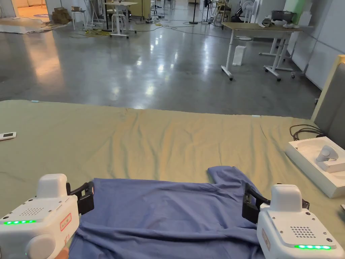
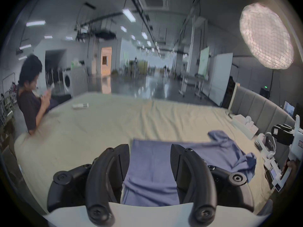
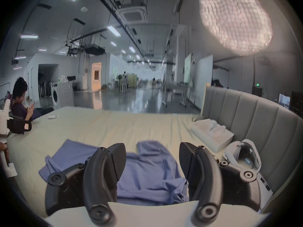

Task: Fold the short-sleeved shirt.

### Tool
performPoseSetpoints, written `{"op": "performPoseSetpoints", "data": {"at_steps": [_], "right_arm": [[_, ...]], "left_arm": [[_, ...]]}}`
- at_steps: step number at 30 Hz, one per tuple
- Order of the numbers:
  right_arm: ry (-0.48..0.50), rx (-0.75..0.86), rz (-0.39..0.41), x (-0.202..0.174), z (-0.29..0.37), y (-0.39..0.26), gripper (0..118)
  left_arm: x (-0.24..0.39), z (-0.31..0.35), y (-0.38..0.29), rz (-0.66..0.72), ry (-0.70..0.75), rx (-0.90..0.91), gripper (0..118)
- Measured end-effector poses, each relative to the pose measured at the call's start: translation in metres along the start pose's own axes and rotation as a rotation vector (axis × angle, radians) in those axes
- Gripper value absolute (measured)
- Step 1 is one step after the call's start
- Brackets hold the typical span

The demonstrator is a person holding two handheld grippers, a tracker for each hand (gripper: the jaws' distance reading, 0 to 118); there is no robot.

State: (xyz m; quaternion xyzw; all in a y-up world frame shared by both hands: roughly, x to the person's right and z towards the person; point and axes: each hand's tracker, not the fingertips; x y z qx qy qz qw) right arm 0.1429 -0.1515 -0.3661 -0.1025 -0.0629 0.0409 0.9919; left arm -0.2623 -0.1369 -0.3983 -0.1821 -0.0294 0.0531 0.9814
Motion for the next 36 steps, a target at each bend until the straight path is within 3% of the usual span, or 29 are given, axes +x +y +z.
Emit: {"op": "performPoseSetpoints", "data": {"at_steps": [2,4,5,6,10,15,19,29,31,33,34,36], "right_arm": [[-0.005,0.057,0.004,-0.006,0.012,0.007,69],[-0.006,0.086,-0.017,-0.01,0.02,0.014,53],[-0.008,0.101,-0.036,-0.011,0.026,0.017,38],[-0.019,0.117,-0.054,-0.012,0.031,0.019,22],[-0.041,0.15,-0.105,-0.01,0.046,0.026,1],[-0.01,0.151,-0.103,-0.007,0.052,0.03,0],[0.001,0.143,-0.08,-0.008,0.053,0.031,0],[0.019,0.059,-0.057,-0.002,0.044,0.016,0],[0.025,0.016,-0.045,-0.001,0.04,0.013,0],[0.037,-0.017,-0.035,0.001,0.036,0.008,0],[0.037,-0.029,-0.027,0.001,0.034,0.006,0],[0.033,-0.047,-0.015,0.002,0.034,0.001,0]], "left_arm": [[0.006,0.011,0.007,-0.022,0.02,0.087,55],[0.012,0.025,0.013,-0.053,0.017,0.132,52],[0.015,0.03,0.014,-0.055,0.007,0.137,45],[0.016,0.034,0.015,-0.058,-0.007,0.141,30],[0.029,0.056,0.016,-0.09,0.002,0.163,2],[0.022,0.064,0.009,-0.095,-0.058,0.112,1],[0.01,0.06,0.001,-0.087,-0.013,0.046,1],[-0.059,-0.038,-0.054,0.007,0.057,-0.503,1],[-0.064,-0.054,-0.063,0.024,0.061,-0.597,12],[-0.071,-0.074,-0.071,0.056,0.071,-0.663,49],[-0.067,-0.073,-0.073,0.075,0.06,-0.688,59],[-0.07,-0.086,-0.08,0.106,0.057,-0.727,65]]}}
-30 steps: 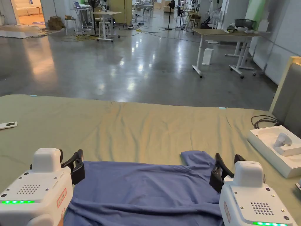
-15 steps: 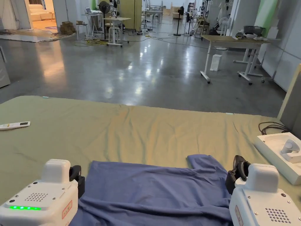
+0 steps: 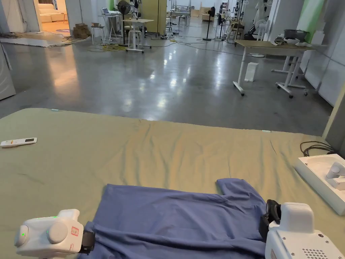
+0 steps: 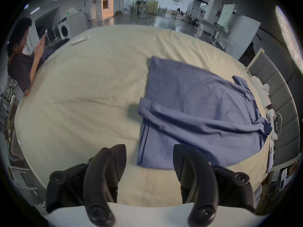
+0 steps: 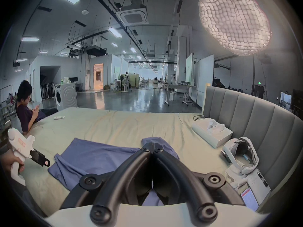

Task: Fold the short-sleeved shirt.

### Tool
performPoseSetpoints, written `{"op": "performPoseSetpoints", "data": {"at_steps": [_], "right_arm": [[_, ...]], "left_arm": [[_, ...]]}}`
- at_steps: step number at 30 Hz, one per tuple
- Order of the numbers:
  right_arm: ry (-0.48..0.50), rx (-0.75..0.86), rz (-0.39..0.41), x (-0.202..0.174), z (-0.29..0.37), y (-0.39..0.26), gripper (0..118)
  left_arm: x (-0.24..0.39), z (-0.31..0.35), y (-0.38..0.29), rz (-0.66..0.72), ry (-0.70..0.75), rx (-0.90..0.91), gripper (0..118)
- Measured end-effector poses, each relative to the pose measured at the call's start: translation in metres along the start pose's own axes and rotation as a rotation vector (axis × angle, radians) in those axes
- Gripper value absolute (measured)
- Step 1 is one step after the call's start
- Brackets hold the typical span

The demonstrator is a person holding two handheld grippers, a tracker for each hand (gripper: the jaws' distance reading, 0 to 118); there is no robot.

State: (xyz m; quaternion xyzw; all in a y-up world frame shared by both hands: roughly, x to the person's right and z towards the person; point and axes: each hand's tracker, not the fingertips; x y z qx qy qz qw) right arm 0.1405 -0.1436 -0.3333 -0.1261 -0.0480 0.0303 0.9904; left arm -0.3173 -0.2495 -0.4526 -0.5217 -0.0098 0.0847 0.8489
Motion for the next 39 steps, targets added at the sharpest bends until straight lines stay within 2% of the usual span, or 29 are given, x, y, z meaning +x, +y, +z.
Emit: {"op": "performPoseSetpoints", "data": {"at_steps": [4,8,11,14,17,18,21,22,24,27,33,36,39], "right_arm": [[-0.006,-0.04,0.008,0.006,-0.003,-0.01,0],[-0.013,-0.09,0.014,0.012,-0.006,-0.018,0],[-0.02,-0.12,0.021,0.016,-0.009,-0.025,0],[-0.027,-0.143,0.03,0.02,-0.012,-0.032,0],[-0.054,-0.166,0.044,0.024,-0.014,-0.036,0],[-0.064,-0.173,0.048,0.026,-0.016,-0.037,0],[-0.084,-0.214,0.057,0.04,-0.023,-0.042,0],[-0.089,-0.234,0.062,0.046,-0.026,-0.044,4],[-0.092,-0.286,0.07,0.06,-0.034,-0.049,22],[-0.046,-0.42,0.069,0.081,-0.053,-0.061,47],[0.004,-0.673,0.058,0.099,-0.095,-0.098,66],[0.057,-0.739,0.035,0.097,-0.11,-0.114,68],[0.061,-0.842,0.069,0.089,-0.127,-0.133,69]], "left_arm": [[0.008,-0.019,-0.001,-0.052,0.077,-0.102,74],[0.015,-0.037,-0.015,-0.091,0.137,-0.192,74],[0.024,-0.019,-0.024,-0.088,0.153,-0.134,73],[0.032,-0.012,-0.025,-0.133,0.158,-0.154,53],[0.041,-0.005,-0.032,-0.181,0.146,-0.156,12],[0.036,-0.007,-0.029,-0.177,0.143,-0.157,7],[0.03,0.005,-0.035,-0.135,0.108,-0.129,6],[0.029,0.013,-0.035,-0.116,0.095,-0.105,6],[0.026,0.028,-0.037,-0.078,0.074,-0.074,6],[0.014,0.033,-0.031,-0.055,0.035,-0.027,6],[0.008,0.044,-0.03,-0.042,0.014,0.012,6],[0.007,0.038,-0.029,-0.043,0.013,0.016,6],[0.007,0.029,-0.028,-0.046,0.019,0.009,6]]}}
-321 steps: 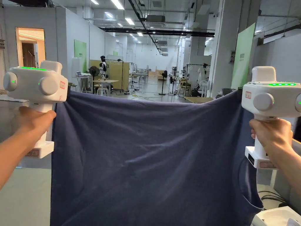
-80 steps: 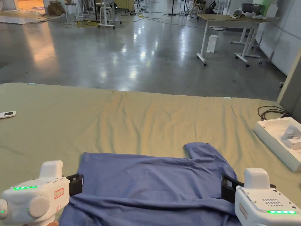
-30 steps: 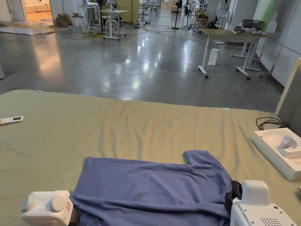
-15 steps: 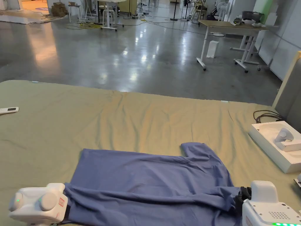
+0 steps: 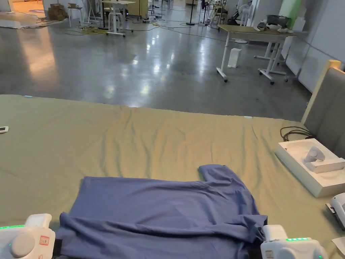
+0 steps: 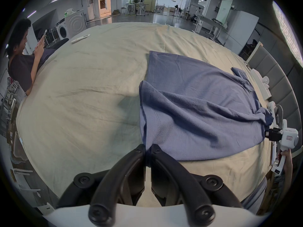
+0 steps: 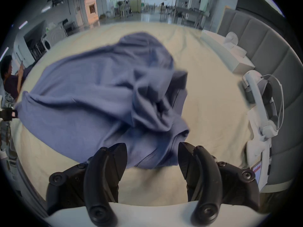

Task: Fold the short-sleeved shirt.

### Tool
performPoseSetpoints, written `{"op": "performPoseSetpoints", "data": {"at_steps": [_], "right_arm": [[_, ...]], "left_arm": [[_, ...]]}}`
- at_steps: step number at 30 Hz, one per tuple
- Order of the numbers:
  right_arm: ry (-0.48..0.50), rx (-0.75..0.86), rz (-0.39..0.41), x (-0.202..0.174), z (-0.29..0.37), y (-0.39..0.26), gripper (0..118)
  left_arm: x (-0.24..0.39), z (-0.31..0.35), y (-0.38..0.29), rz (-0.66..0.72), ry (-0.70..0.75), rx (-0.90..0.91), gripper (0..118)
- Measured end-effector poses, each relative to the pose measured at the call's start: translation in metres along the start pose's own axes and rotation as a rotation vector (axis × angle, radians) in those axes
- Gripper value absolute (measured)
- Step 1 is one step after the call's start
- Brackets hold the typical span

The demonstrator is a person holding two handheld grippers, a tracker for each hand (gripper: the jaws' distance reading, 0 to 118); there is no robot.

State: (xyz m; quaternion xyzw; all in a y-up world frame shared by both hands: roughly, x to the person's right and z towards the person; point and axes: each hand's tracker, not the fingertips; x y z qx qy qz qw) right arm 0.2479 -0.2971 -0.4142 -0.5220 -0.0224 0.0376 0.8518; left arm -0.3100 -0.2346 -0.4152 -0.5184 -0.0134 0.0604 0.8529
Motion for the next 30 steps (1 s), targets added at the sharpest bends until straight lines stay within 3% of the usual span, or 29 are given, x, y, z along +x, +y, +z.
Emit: {"op": "performPoseSetpoints", "data": {"at_steps": [2,6,8,11,12,15,19,30], "right_arm": [[-0.024,-0.066,0.025,-0.005,-0.017,-0.003,69],[-0.017,-0.026,-0.053,-0.003,-0.016,-0.003,67],[-0.013,-0.008,-0.061,-0.003,-0.015,-0.005,53],[0.025,0.01,-0.057,-0.01,-0.013,-0.006,14],[0.023,0.011,-0.057,-0.014,-0.012,-0.006,11],[0.002,0.015,-0.048,-0.019,-0.008,-0.007,8],[0.026,0.072,-0.106,-0.011,0.016,-0.008,7],[0.041,0.193,-0.083,-0.004,0.106,0.02,7]], "left_arm": [[0.001,-0.003,0.0,0.0,0.005,-0.004,6],[0.003,-0.009,-0.002,-0.013,0.015,-0.02,6],[0.004,-0.012,-0.006,-0.016,0.017,-0.024,6],[0.007,-0.011,-0.009,-0.019,0.021,-0.026,6],[0.007,-0.011,-0.01,-0.022,0.021,-0.024,6],[0.009,-0.008,-0.012,-0.027,0.021,-0.019,6],[0.009,0.006,-0.011,-0.023,0.005,0.025,6],[0.012,0.07,0.018,-0.019,-0.055,0.191,6]]}}
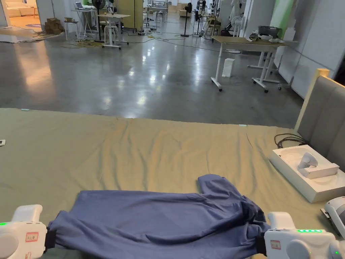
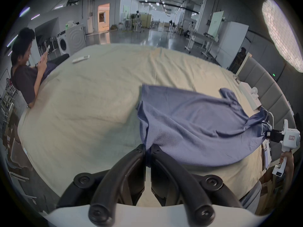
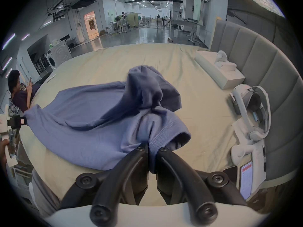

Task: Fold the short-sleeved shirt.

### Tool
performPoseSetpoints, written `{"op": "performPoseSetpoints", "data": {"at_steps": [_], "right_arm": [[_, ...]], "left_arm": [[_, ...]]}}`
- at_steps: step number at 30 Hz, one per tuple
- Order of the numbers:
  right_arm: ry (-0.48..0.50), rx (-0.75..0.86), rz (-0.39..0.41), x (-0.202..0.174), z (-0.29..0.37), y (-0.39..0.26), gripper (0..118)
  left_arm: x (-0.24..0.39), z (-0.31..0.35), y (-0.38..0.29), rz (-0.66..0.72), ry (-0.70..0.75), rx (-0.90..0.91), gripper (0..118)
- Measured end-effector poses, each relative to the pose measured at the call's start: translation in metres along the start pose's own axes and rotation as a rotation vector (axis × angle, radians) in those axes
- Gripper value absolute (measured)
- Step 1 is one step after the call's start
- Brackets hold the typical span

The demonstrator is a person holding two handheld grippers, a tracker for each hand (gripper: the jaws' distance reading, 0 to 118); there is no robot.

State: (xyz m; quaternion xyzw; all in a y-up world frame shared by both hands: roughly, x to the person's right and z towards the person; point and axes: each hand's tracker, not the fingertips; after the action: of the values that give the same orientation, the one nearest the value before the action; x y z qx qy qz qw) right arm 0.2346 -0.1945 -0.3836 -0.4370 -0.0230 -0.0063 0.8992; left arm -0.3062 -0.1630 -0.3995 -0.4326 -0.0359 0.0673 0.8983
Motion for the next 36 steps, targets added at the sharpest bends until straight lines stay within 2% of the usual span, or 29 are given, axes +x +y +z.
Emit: {"op": "performPoseSetpoints", "data": {"at_steps": [6,12,18,22,24,25,31,32,34,35,36], "right_arm": [[-0.004,-0.012,0.03,0.007,0.033,-0.011,7],[0.002,-0.091,0.091,0.0,0.056,-0.066,7],[-0.026,-0.211,0.072,-0.008,0.056,-0.14,7],[-0.066,-0.266,0.092,-0.016,0.038,-0.176,7],[-0.088,-0.271,0.084,-0.02,0.028,-0.186,7],[-0.09,-0.28,0.065,-0.021,0.023,-0.189,7],[-0.117,-0.26,0.069,-0.025,0.016,-0.19,8],[-0.122,-0.26,0.068,-0.026,0.018,-0.188,11],[-0.173,-0.243,0.09,-0.027,0.027,-0.183,30],[-0.2,-0.212,0.104,-0.028,0.034,-0.178,40],[-0.218,-0.174,0.105,-0.028,0.04,-0.173,56]], "left_arm": [[-0.014,0.033,-0.003,-0.033,0.012,0.035,6],[-0.035,0.041,-0.056,-0.019,-0.017,-0.046,6],[-0.042,0.031,-0.128,-0.026,0.005,-0.197,6],[-0.046,0.014,-0.159,-0.035,0.032,-0.282,6],[-0.043,0.003,-0.17,-0.105,0.068,-0.33,6],[-0.042,0.0,-0.172,-0.1,0.065,-0.324,6],[-0.05,-0.013,-0.17,-0.088,0.082,-0.32,6],[-0.051,-0.012,-0.168,-0.084,0.081,-0.321,6],[-0.059,-0.011,-0.164,-0.041,0.064,-0.316,8],[-0.06,-0.007,-0.16,-0.011,0.052,-0.301,12],[-0.061,-0.004,-0.156,0.005,0.049,-0.279,20]]}}
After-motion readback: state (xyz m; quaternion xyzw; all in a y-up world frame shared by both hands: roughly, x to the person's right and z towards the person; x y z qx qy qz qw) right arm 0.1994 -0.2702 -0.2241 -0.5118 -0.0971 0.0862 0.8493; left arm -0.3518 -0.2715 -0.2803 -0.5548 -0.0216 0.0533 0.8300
